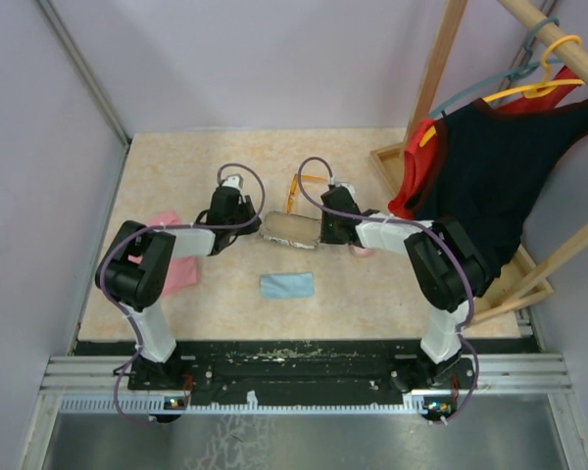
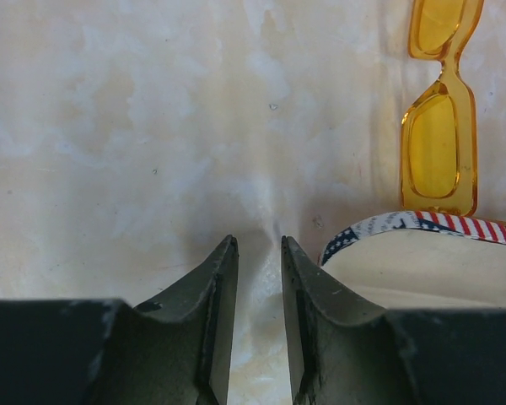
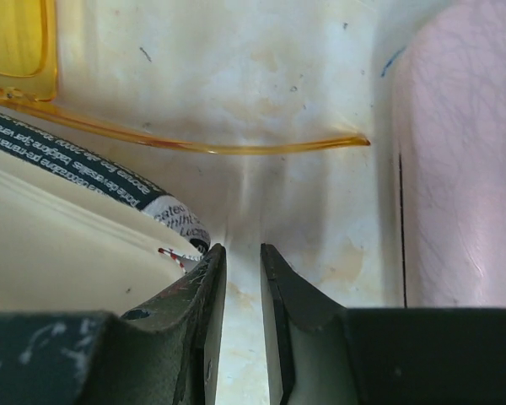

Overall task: Organize the sunglasses
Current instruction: Adjust the sunglasses case at the center of the board.

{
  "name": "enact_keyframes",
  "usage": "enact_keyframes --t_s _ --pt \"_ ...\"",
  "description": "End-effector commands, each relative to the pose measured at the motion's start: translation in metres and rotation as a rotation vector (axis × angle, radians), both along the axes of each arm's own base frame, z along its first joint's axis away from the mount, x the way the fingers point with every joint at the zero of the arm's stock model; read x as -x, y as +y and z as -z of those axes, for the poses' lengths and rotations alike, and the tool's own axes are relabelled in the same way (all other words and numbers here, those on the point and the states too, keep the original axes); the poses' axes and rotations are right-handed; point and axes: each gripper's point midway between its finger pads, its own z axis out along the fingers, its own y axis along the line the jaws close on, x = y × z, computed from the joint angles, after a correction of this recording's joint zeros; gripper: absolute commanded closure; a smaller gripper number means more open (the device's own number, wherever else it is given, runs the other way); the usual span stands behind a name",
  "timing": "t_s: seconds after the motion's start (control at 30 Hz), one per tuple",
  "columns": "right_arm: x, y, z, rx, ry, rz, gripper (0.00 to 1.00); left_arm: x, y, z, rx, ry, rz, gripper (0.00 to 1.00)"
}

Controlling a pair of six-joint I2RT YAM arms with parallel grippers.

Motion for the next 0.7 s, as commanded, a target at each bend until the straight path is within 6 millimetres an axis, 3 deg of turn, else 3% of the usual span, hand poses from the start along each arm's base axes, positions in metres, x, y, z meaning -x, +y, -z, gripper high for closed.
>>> enact_keyframes --t_s 0.0,0.4,0.67 --pt "-0.013 0.011 -0.004 -0.030 -0.015 -0.030 0.76 0.014 -0.004 0.011 0.018 0.037 0.043 0.67" --pt "-0.013 0.014 -0.004 -0.039 -0.010 -0.047 0.77 0.045 -0.012 0.020 0.056 0.076 0.078 0.69" --pt "-0.012 0.014 -0.003 -0.039 -0.008 -0.052 0.77 0.056 -0.007 0.020 0.058 0.086 0.065 0.69"
